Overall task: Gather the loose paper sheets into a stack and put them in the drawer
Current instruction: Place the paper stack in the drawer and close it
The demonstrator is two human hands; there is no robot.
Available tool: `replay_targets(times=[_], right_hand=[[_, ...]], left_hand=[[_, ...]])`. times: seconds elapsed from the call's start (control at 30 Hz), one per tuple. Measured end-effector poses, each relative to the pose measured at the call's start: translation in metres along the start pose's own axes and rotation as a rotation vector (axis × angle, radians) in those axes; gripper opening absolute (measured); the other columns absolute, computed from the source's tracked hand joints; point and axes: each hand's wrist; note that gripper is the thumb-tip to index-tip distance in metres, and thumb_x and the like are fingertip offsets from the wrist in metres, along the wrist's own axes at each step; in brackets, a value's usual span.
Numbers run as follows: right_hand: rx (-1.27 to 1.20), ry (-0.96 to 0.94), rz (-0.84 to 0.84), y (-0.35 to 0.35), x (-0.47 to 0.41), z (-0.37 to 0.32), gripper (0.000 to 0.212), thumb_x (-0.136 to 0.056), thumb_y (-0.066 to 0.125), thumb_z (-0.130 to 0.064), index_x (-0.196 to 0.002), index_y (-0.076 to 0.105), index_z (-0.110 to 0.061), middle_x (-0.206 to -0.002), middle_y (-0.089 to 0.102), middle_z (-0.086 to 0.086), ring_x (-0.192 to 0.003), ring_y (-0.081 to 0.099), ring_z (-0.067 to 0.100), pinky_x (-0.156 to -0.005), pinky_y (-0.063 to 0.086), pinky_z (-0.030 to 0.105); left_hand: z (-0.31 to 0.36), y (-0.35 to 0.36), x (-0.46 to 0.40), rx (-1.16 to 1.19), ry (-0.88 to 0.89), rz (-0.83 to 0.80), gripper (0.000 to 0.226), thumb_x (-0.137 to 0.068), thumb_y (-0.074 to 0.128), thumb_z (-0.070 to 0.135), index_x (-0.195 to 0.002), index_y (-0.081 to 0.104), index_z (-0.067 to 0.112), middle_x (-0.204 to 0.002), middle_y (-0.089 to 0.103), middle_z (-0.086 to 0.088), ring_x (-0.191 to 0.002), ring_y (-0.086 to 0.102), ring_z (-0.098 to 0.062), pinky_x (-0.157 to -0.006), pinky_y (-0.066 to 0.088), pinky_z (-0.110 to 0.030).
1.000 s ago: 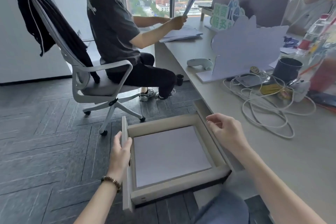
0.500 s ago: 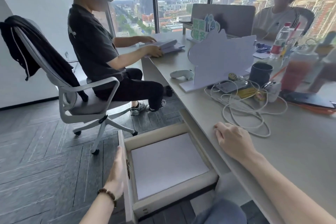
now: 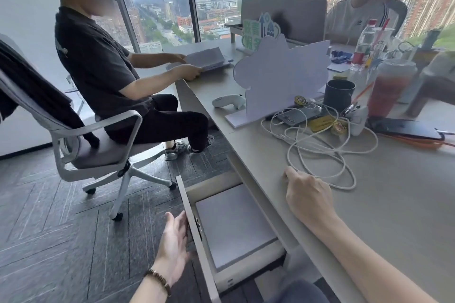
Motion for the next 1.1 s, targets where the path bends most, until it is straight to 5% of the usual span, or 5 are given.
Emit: replay_targets(times=[0.1, 0.27, 0.4, 0.53, 1.1], right_hand=[[-0.006, -0.003, 0.015, 0.001, -0.002, 0.001, 0.013, -0.083, 0.044, -0.004, -0.084, 0.052, -0.015, -0.071, 0.065, 0.003, -0.065, 0.066, 0.034, -0.051, 0.034, 0.034], [-0.007, -0.008, 0.026, 0.002, -0.001, 0.001, 0.011, -0.085, 0.045, -0.005, -0.083, 0.05, -0.014, -0.07, 0.065, 0.003, -0.064, 0.066, 0.034, -0.051, 0.031, 0.034], [-0.011, -0.012, 0.016, 0.002, -0.001, 0.001, 0.011, -0.085, 0.044, -0.006, -0.087, 0.051, -0.015, -0.074, 0.067, 0.002, -0.067, 0.066, 0.034, -0.053, 0.033, 0.035], [-0.016, -0.014, 0.023, 0.0, -0.002, -0.001, 0.012, -0.084, 0.045, -0.005, -0.087, 0.051, -0.015, -0.073, 0.067, 0.002, -0.066, 0.066, 0.034, -0.053, 0.032, 0.034], [0.014, -0.025, 0.177, 0.016, -0.005, 0.002, 0.036, -0.062, 0.055, 0.0, -0.076, 0.031, -0.023, -0.05, 0.052, -0.002, -0.038, 0.055, 0.029, -0.041, 0.022, 0.026]], left_hand=[[0.003, 0.018, 0.0, -0.003, -0.031, -0.039, 0.066, -0.1, 0.009, 0.06, -0.152, 0.034, 0.028, -0.156, 0.036, 0.005, -0.148, 0.026, -0.022, -0.066, 0.041, -0.032], [0.001, 0.047, -0.008, -0.014, -0.04, -0.07, 0.066, -0.1, 0.009, 0.062, -0.154, 0.03, 0.029, -0.163, 0.025, 0.006, -0.152, 0.015, -0.02, -0.109, 0.031, -0.057], [-0.003, 0.069, -0.017, 0.013, -0.043, -0.1, 0.066, -0.101, 0.012, 0.061, -0.152, 0.036, 0.027, -0.161, 0.029, 0.004, -0.15, 0.022, -0.02, -0.086, 0.049, -0.048], [-0.008, 0.089, -0.031, 0.067, -0.075, -0.16, 0.068, -0.1, 0.012, 0.061, -0.154, 0.032, 0.023, -0.164, 0.021, 0.001, -0.152, 0.015, -0.024, -0.11, 0.029, -0.063], [-0.032, 0.137, -0.074, 0.14, -0.096, -0.238, 0.075, -0.094, 0.024, 0.07, -0.154, 0.032, 0.025, -0.158, 0.037, 0.003, -0.146, 0.032, -0.02, -0.099, 0.042, -0.068]])
Point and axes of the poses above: each hand's wrist, its own x-axis away from the middle knuckle, its own y-axis out of the palm, z = x × y
